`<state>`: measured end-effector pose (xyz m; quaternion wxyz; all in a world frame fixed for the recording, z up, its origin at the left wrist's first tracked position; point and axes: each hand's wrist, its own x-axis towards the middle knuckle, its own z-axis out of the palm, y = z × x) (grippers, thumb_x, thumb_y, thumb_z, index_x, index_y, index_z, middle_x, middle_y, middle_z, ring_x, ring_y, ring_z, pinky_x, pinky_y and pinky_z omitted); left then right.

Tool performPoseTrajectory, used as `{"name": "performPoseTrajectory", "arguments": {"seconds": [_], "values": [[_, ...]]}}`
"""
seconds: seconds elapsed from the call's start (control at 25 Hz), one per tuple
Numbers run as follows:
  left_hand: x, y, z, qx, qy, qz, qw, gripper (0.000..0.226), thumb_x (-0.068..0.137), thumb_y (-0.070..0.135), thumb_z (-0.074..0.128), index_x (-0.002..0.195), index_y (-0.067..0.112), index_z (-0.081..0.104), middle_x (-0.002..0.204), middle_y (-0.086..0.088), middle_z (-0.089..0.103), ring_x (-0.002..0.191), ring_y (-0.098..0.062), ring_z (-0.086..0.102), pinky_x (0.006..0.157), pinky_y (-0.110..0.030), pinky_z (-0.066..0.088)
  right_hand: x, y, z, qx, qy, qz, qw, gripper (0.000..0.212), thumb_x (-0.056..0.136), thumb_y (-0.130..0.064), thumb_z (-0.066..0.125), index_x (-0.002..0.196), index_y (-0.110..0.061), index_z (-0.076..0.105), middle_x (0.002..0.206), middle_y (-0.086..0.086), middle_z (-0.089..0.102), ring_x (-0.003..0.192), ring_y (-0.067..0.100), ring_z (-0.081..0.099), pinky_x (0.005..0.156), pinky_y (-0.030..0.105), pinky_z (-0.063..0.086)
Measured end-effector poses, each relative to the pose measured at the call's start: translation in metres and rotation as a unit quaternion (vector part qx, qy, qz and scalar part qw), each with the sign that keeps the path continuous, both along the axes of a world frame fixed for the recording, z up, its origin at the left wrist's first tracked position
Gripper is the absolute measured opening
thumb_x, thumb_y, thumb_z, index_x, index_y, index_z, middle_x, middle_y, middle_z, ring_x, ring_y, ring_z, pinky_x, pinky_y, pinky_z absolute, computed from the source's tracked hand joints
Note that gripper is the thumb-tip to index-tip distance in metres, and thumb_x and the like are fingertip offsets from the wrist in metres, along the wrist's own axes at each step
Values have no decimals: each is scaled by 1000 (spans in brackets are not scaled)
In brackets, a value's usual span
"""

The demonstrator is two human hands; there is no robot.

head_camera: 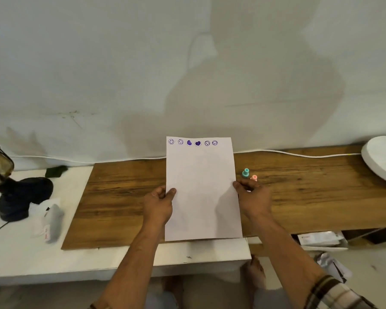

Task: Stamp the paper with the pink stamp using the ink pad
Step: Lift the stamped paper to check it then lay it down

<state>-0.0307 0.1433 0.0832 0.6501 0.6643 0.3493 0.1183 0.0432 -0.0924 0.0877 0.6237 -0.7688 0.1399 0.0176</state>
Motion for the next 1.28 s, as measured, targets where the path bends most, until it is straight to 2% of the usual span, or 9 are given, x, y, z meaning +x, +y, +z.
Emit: {"name": "performPoseTrajectory", "arguments": {"seconds": [0.16, 0.32, 0.36, 0.48, 0.6, 0.68, 0.96, 1.2, 1.28], "values": [[-16, -10, 67, -16, -48, -4, 999, 18, 91, 17, 74, 107, 21, 67, 90, 11, 70, 79, 1, 65, 67, -16, 50, -15, -15, 67, 26, -36, 2, 999, 4, 92, -16, 80, 95, -16, 79, 94, 6, 79, 93, 29, 74, 88, 52, 62], [-39, -17, 144, -20, -106, -35, 994, 14, 94, 15, 71, 107, 12, 73, 103, -2, 76, 93, -18, 72, 84, -33, 58, -43, -35, 149, 99, -66, 16, 993, 5, 93, -16, 79, 91, -21, 80, 95, 7, 81, 88, 31, 76, 73, 51, 65], [-44, -18, 162, -16, -124, -38, 991, 12, 93, 13, 71, 104, 12, 74, 102, -3, 76, 94, -20, 72, 84, -31, 58, -49, -38, 167, 111, -81, 21, 990, 5, 92, -15, 79, 92, -20, 80, 95, 7, 81, 87, 30, 76, 72, 49, 66], [-64, -23, 209, 19, -167, -49, 985, 9, 92, 12, 73, 99, 18, 74, 94, 6, 75, 90, -13, 71, 70, -15, 55, -71, -47, 217, 117, -126, 36, 984, 8, 93, -14, 79, 100, -16, 80, 101, 6, 80, 90, 26, 75, 75, 40, 64], [-85, -24, 244, 37, -192, -68, 978, 16, 93, 15, 72, 108, 13, 75, 103, 2, 76, 98, -17, 71, 86, -25, 57, -93, -54, 252, 118, -146, 48, 981, 16, 94, -15, 77, 110, -11, 79, 107, 8, 78, 95, 30, 75, 86, 48, 63], [-97, -25, 260, 49, -200, -71, 976, 24, 93, 17, 72, 116, 10, 74, 109, -2, 76, 101, -20, 71, 96, -36, 55, -104, -56, 266, 114, -159, 55, 979, 16, 94, -16, 77, 110, -12, 79, 108, 8, 78, 95, 30, 74, 89, 48, 62], [-120, -30, 288, 69, -214, -63, 972, 28, 93, 22, 71, 119, 12, 72, 108, 2, 74, 103, -21, 69, 98, -40, 55, -126, -65, 291, 115, -191, 64, 973, 10, 94, -17, 77, 104, -21, 79, 105, 4, 78, 90, 24, 74, 77, 36, 61], [-123, -30, 297, 61, -233, -67, 968, 21, 94, 19, 71, 114, 15, 73, 106, 4, 75, 96, -13, 70, 81, -25, 55, -129, -64, 300, 117, -201, 66, 970, 13, 95, -19, 76, 108, -19, 78, 107, 3, 77, 91, 24, 73, 82, 39, 62], [-123, -28, 299, 63, -233, -62, 968, 22, 94, 19, 71, 115, 14, 73, 108, 0, 76, 99, -18, 70, 89, -32, 57, -129, -63, 301, 119, -202, 68, 970, 11, 95, -18, 76, 106, -20, 78, 107, 3, 77, 92, 24, 72, 85, 42, 62]]}}
